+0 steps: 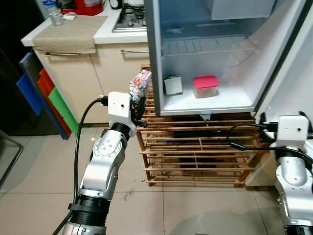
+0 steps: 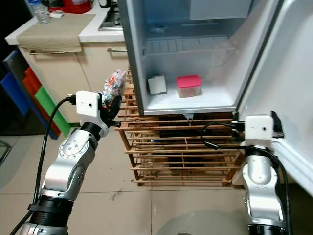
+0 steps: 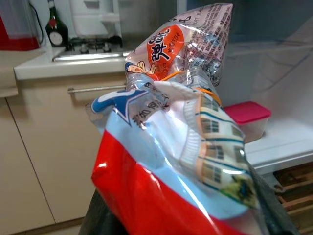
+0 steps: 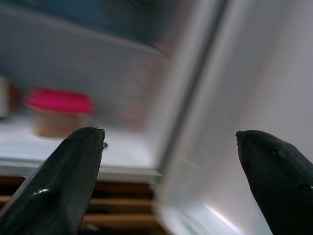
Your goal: Restocking fridge
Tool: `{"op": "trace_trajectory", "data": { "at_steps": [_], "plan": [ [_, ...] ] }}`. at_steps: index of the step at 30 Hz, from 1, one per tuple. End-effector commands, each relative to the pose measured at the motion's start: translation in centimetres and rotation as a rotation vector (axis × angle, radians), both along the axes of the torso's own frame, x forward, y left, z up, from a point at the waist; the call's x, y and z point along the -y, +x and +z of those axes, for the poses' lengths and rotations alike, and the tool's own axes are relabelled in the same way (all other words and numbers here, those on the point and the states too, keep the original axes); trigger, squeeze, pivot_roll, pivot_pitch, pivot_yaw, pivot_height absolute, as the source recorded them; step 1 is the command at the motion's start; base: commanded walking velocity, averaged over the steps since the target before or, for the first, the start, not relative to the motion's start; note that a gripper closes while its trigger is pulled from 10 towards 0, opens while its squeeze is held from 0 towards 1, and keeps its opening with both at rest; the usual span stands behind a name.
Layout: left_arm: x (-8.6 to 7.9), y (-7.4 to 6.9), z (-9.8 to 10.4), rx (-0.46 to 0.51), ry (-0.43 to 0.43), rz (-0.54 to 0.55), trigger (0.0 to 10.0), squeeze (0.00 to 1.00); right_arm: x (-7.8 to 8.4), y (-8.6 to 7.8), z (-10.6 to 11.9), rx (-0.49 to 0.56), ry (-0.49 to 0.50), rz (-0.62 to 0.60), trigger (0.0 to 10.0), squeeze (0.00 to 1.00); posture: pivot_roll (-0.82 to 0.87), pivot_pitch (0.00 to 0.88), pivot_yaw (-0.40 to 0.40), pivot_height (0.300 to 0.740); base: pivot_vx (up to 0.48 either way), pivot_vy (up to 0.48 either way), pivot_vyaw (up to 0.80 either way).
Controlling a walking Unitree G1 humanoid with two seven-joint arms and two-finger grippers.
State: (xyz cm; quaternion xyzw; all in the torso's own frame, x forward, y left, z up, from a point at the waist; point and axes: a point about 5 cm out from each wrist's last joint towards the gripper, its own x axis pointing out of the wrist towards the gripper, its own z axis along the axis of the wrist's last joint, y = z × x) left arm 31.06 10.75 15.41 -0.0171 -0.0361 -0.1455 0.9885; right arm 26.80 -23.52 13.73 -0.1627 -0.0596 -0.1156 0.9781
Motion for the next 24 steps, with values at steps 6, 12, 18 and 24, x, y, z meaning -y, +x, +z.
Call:
{"op": "trace_trajectory", "data": {
  "at_steps": [6, 12, 18, 24],
  "plan": [
    [-0.5, 0.5, 0.5, 0.019, -0.026, 0.011, 10.0, 0.0, -2.7, -0.2, -0.3, 0.004, 0.055, 0.098, 10.0, 0.0, -0.17, 0.0, 0.088, 0.74, 0.0, -0.467, 0.0],
    [-0.6, 0.6, 0.5, 0.015, -0.039, 0.016, 10.0, 0.0, -2.8, -0.3, -0.1, 0.008, 0.061, 0.108, 10.0, 0.0, -0.17, 0.0, 0.087, 0.74, 0.176, -0.408, 0.0],
    [-0.5, 0.8, 0.3, 0.011, -0.028, 0.027, 10.0, 0.0, -3.0, -0.4, -0.2, 0.003, 0.064, 0.121, 10.0, 0.0, -0.17, 0.0, 0.086, 0.74, 0.357, -0.272, 0.0],
    [-0.5, 0.9, 0.2, 0.014, -0.016, 0.028, 10.0, 0.0, -3.4, -0.5, -0.6, -0.024, 0.072, 0.139, 10.0, 0.0, -0.17, 0.0, 0.086, 0.74, 0.0, 0.0, -0.39]
  ]
}}
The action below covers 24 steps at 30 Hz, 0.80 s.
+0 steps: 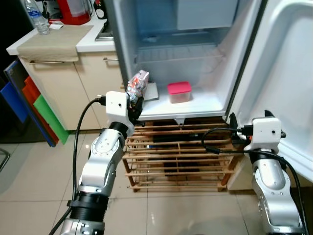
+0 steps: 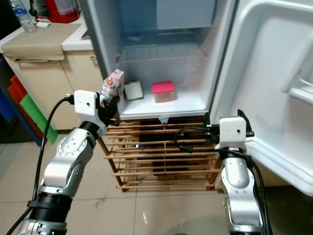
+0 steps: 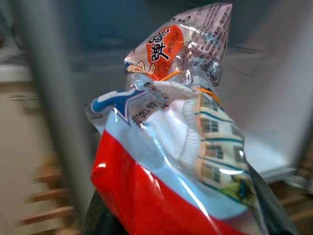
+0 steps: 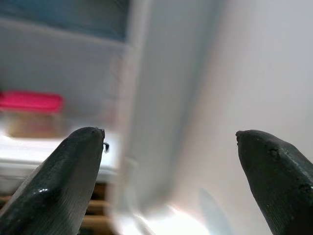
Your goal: Restocking fridge
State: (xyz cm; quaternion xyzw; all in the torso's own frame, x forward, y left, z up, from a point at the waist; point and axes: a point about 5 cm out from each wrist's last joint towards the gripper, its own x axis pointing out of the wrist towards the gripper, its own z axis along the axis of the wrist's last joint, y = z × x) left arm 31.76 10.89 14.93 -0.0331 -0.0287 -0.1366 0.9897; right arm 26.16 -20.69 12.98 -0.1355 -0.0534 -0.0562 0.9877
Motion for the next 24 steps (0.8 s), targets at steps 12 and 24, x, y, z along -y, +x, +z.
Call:
{"op": "trace_trajectory", "data": {
  "at_steps": [12, 24],
  "plan": [
    [-0.7, 1.4, 1.1, 0.043, 0.033, 0.043, 10.0, 0.0, -0.7, 0.1, 0.3, 0.015, 0.026, 0.033, 10.0, 0.0, -0.18, 0.0, 0.082, 0.74, 0.0, 0.0, -0.43],
    [0.3, 2.4, 1.6, 0.058, 0.014, 0.02, 10.0, 0.0, -0.9, 0.0, 0.5, 0.021, 0.02, 0.044, 10.0, 0.0, -0.19, 0.0, 0.089, 0.74, 0.0, 0.134, 0.0]
  ]
}}
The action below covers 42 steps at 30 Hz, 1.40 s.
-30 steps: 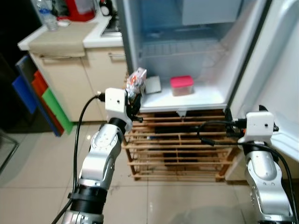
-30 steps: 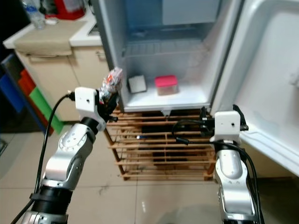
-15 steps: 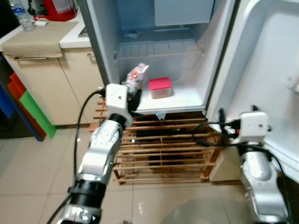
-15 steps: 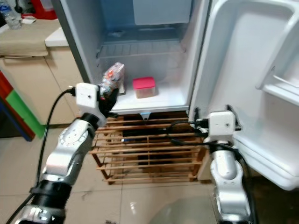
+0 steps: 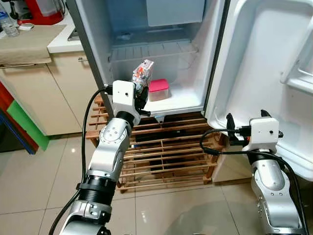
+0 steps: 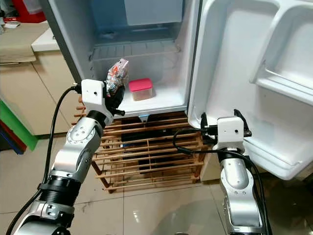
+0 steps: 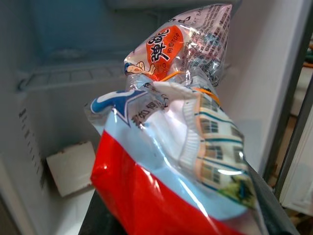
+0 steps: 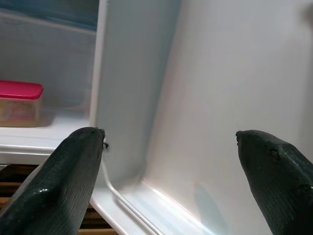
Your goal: Restocking fridge
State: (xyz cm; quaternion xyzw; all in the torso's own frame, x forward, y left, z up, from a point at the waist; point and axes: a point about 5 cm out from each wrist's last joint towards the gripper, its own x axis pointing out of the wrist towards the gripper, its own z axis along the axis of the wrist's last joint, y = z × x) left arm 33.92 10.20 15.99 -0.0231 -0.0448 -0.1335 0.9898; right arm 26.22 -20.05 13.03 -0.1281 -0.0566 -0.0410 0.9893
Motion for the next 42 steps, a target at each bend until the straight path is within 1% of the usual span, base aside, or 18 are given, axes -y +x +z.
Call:
{"op": "trace_trajectory", "data": {
  "at_steps": [1, 4, 11, 14, 15, 17, 18, 21, 26, 27, 37, 41, 42],
  "plan": [
    [-0.6, 0.3, 0.6, 0.028, 0.009, 0.007, 10.0, 0.0, -0.4, -0.2, 0.3, 0.016, 0.009, 0.013, 10.0, 0.0, -0.19, 0.0, 0.09, 0.74, 0.0, 0.48, 0.0],
    [-1.0, 0.5, 0.7, 0.039, 0.022, 0.008, 10.0, 0.0, -0.4, -0.2, 0.2, 0.008, 0.012, 0.017, 10.0, 0.0, -0.19, 0.0, 0.085, 0.74, 0.0, 0.479, 0.0],
    [-0.9, 0.4, 0.7, 0.046, 0.035, -0.002, 10.0, 0.0, -0.5, 0.0, 0.2, 0.007, 0.009, 0.028, 10.0, 0.0, -0.18, 0.0, 0.081, 0.74, 0.0, 0.449, 0.0],
    [-1.1, 0.4, 0.5, 0.037, 0.052, -0.007, 10.0, 0.0, -0.5, 0.1, 0.2, 0.008, 0.009, 0.03, 10.0, 0.0, -0.18, 0.0, 0.08, 0.74, 0.292, 0.382, 0.0],
    [-1.1, 0.4, 0.3, 0.034, 0.082, -0.013, 10.0, 0.0, -0.6, 0.1, 0.0, -0.008, 0.008, 0.031, 10.0, 0.0, -0.18, 0.0, 0.08, 0.74, 0.0, 0.0, 0.0],
    [-1.1, 0.4, 0.3, 0.034, 0.082, -0.013, 10.0, 0.0, -0.6, 0.1, 0.0, -0.008, 0.008, 0.031, 10.0, 0.0, -0.18, 0.0, 0.08, 0.74, 0.0, 0.0, 0.0],
    [-1.1, 0.5, 0.2, 0.023, 0.1, -0.014, 10.0, 0.0, -0.7, 0.1, -0.2, -0.019, 0.007, 0.033, 10.0, 0.0, -0.18, 0.0, 0.081, 0.74, 0.0, 0.0, -0.76],
    [-1.0, 0.6, 0.1, 0.018, 0.103, -0.015, 10.0, 0.0, -0.6, 0.0, -0.2, -0.02, 0.013, 0.026, 10.0, 0.0, -0.18, 0.0, 0.083, 0.74, 0.0, 0.0, -0.76],
    [-1.0, 0.6, 0.1, 0.016, 0.103, -0.017, 10.0, 0.0, -0.3, -0.1, -0.3, -0.021, 0.015, 0.017, 10.0, 0.0, -0.18, 0.0, 0.084, 0.74, 0.0, 0.0, -0.76],
    [-0.6, 0.6, -0.1, 0.011, 0.105, -0.02, 10.0, 0.0, -0.2, -0.1, -0.3, -0.023, 0.009, 0.013, 10.0, 0.0, -0.19, 0.0, 0.083, 0.74, 0.0, 0.0, -0.76],
    [-0.1, 0.5, -0.3, 0.003, 0.105, -0.03, 10.0, 0.0, -0.2, -0.1, -0.4, -0.028, 0.019, 0.009, 10.0, 0.0, -0.19, 0.0, 0.083, 0.74, 0.0, 0.0, -0.76],
    [0.1, 0.5, -0.4, -0.005, 0.086, -0.028, 10.0, 0.0, -0.3, -0.2, -0.3, -0.012, 0.02, 0.017, 10.0, 0.0, -0.19, 0.0, 0.084, 0.74, 0.0, 0.0, 0.0],
    [0.6, 0.5, -0.5, -0.004, 0.08, -0.038, 10.0, 0.0, -0.4, -0.1, -0.3, -0.015, 0.019, 0.021, 10.0, 0.0, -0.18, 0.0, 0.082, 0.74, 0.0, 0.0, 0.0]
  ]
}}
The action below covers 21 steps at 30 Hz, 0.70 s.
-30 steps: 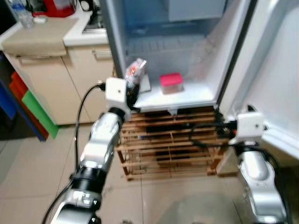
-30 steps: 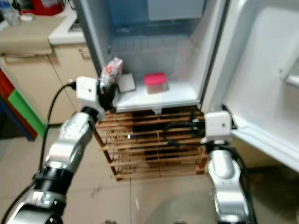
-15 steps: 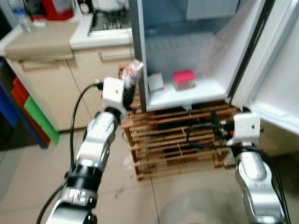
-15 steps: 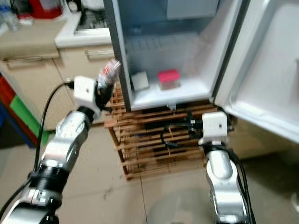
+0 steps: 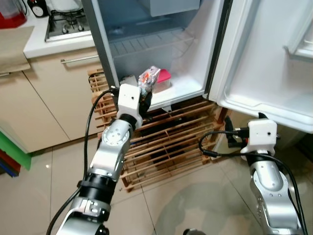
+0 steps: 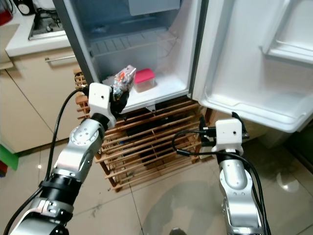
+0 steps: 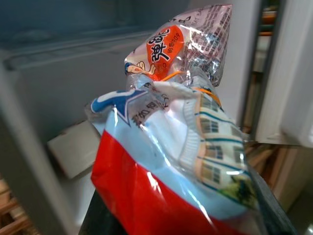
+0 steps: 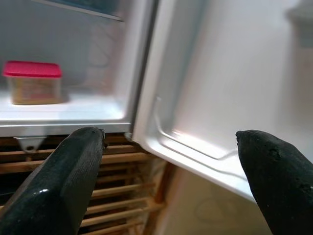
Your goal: Restocking fridge
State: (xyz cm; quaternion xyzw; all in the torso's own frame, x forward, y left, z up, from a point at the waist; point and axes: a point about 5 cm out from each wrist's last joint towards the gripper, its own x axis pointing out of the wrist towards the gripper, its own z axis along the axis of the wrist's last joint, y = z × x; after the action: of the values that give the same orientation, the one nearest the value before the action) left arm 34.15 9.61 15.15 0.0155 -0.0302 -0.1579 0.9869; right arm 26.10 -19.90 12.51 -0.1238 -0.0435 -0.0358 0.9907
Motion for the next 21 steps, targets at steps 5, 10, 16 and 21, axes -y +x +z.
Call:
{"op": "trace_trajectory", "data": {
  "at_steps": [5, 10, 16, 21],
  "plan": [
    [1.1, 0.2, 0.5, 0.024, -0.007, -0.042, 10.0, 0.0, -0.4, 0.0, 0.3, 0.014, 0.009, 0.018, 10.0, 0.0, -0.19, 0.0, 0.084, 0.74, 0.249, 0.0, 0.0],
    [1.9, 0.3, 0.8, 0.019, -0.031, -0.088, 10.0, 0.0, -0.4, 0.0, 0.2, 0.005, 0.004, 0.016, 10.0, 0.0, -0.2, 0.0, 0.09, 0.74, 0.48, 0.0, -0.16],
    [2.0, 0.4, 0.8, 0.016, -0.042, -0.082, 10.0, 0.0, -0.4, -0.2, 0.2, 0.013, 0.008, 0.019, 10.0, 0.0, -0.2, 0.0, 0.09, 0.74, 0.48, 0.0, -0.26],
    [2.0, 0.4, 0.8, 0.02, -0.043, -0.085, 10.0, 0.0, -0.7, -0.2, 0.2, 0.009, 0.012, 0.046, 10.0, 0.0, -0.2, 0.0, 0.088, 0.74, 0.48, 0.0, 0.0]
  ]
}}
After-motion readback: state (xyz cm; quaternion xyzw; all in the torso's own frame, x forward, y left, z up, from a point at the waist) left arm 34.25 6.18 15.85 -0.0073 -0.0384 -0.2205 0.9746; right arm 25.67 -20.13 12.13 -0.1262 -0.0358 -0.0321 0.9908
